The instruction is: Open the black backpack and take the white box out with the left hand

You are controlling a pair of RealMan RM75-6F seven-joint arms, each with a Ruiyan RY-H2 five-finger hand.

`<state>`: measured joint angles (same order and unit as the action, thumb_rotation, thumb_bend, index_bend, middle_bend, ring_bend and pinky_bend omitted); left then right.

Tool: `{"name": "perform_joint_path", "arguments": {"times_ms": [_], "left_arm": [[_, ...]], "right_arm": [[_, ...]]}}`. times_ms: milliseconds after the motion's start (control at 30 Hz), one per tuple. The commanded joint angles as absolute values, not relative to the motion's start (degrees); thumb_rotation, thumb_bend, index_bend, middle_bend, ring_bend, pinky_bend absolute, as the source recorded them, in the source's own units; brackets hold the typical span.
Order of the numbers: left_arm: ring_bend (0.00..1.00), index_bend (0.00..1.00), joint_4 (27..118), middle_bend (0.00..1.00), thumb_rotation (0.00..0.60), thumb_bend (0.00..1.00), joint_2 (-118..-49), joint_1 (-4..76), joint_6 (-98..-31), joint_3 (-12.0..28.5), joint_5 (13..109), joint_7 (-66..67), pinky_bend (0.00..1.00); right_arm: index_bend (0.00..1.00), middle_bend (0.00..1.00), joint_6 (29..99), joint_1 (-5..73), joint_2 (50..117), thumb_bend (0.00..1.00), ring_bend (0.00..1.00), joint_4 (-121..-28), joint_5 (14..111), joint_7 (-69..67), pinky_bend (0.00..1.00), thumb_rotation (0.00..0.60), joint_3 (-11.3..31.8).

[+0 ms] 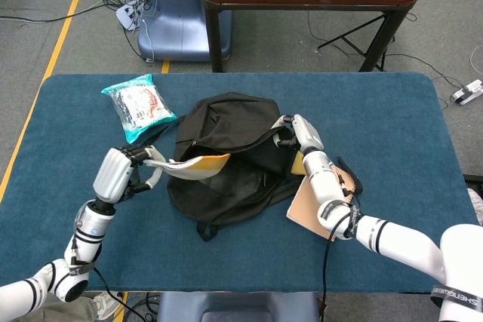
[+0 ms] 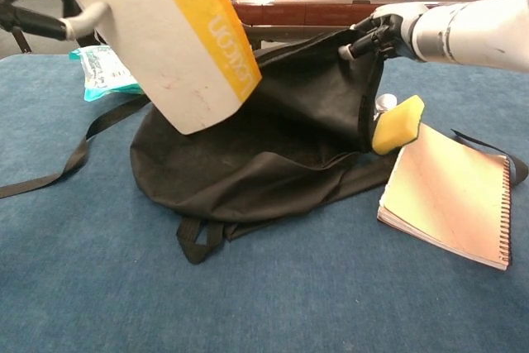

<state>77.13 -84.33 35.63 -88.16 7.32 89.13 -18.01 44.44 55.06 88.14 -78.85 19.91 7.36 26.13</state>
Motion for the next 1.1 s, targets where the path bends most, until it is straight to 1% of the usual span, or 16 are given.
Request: {"name": "perform_joint_path", "arguments": {"times_ms": [33, 67, 100, 167, 233, 433, 467, 600, 833, 967, 1100], "left_arm": [[0.58, 0.72, 78.1, 0.75, 0.600, 0.56, -81.7, 33.7, -89.5, 8.8, 87.6, -18.9, 0.62], [0.58, 0.72, 78.1, 0.75, 0.600, 0.56, -81.1, 33.2, -89.8, 9.1, 87.2, -19.1, 0.62], [0.58, 0.72, 78.0, 0.75, 0.600, 0.56, -80.5, 32.8, -89.9, 9.4, 86.9, -19.2, 0.62], [0.58, 0.72, 77.7, 0.75, 0.600, 0.56, -79.3, 31.8, -90.3, 9.9, 86.2, -19.3, 0.62], [0.58, 0.72, 77.4, 0.75, 0.600, 0.56, -78.3, 30.9, -90.7, 10.5, 85.5, -19.6, 0.62], [0.58, 0.72, 75.9, 0.76, 0.600, 0.56, -76.6, 29.5, -91.0, 12.0, 84.3, -19.8, 0.62], [0.58, 0.72, 75.8, 0.76, 0.600, 0.56, -76.5, 29.4, -90.8, 12.1, 84.2, -19.7, 0.62], [0.58, 0.72, 73.2, 0.76, 0.600, 0.56, -77.6, 29.6, -90.0, 11.7, 85.0, -16.6, 0.62], [0.58, 0.72, 66.4, 0.76, 0.600, 0.56, -83.6, 31.8, -86.2, 10.5, 85.9, -10.2, 0.62], [0.58, 0.72, 64.7, 0.76, 0.600, 0.56, -86.3, 32.5, -83.3, 9.2, 86.0, -6.6, 0.62], [0.58, 0.72, 67.6, 0.76, 0.600, 0.56, -86.5, 32.7, -78.7, 6.8, 85.8, -0.6, 0.62]], "right_arm": [[0.53, 0.26, 42.3, 53.4, 85.8, 0.42, 0.16, -82.7, 23.1, 6.5, 0.16, 0.600, 24.5], [0.46, 0.24, 41.7, 53.0, 85.2, 0.42, 0.15, -83.8, 24.1, 6.3, 0.15, 0.600, 24.2], [0.42, 0.22, 41.1, 52.6, 84.5, 0.41, 0.14, -85.0, 25.2, 6.0, 0.15, 0.600, 23.8], [0.29, 0.18, 40.0, 51.4, 82.8, 0.39, 0.11, -87.9, 28.0, 5.4, 0.12, 0.600, 22.9], [0.20, 0.15, 39.2, 50.2, 81.1, 0.37, 0.08, -90.9, 31.4, 4.7, 0.10, 0.600, 22.0], [0.01, 0.05, 37.1, 46.3, 75.8, 0.29, 0.01, -98.9, 42.1, 1.9, 0.03, 0.600, 19.9], [0.00, 0.04, 36.9, 45.6, 74.8, 0.27, 0.00, -100.0, 43.8, 1.3, 0.02, 0.600, 19.8], [0.00, 0.01, 36.9, 42.1, 70.6, 0.26, 0.00, -104.8, 51.3, -2.2, 0.01, 0.600, 19.6], [0.00, 0.00, 39.5, 35.5, 62.4, 0.27, 0.00, -111.1, 62.3, -10.0, 0.01, 0.600, 19.6], [0.00, 0.00, 41.1, 32.4, 58.9, 0.28, 0.00, -111.7, 66.6, -13.8, 0.01, 0.600, 18.5], [0.00, 0.00, 42.6, 30.5, 57.5, 0.28, 0.00, -109.9, 68.3, -15.8, 0.01, 0.600, 16.7]]}}
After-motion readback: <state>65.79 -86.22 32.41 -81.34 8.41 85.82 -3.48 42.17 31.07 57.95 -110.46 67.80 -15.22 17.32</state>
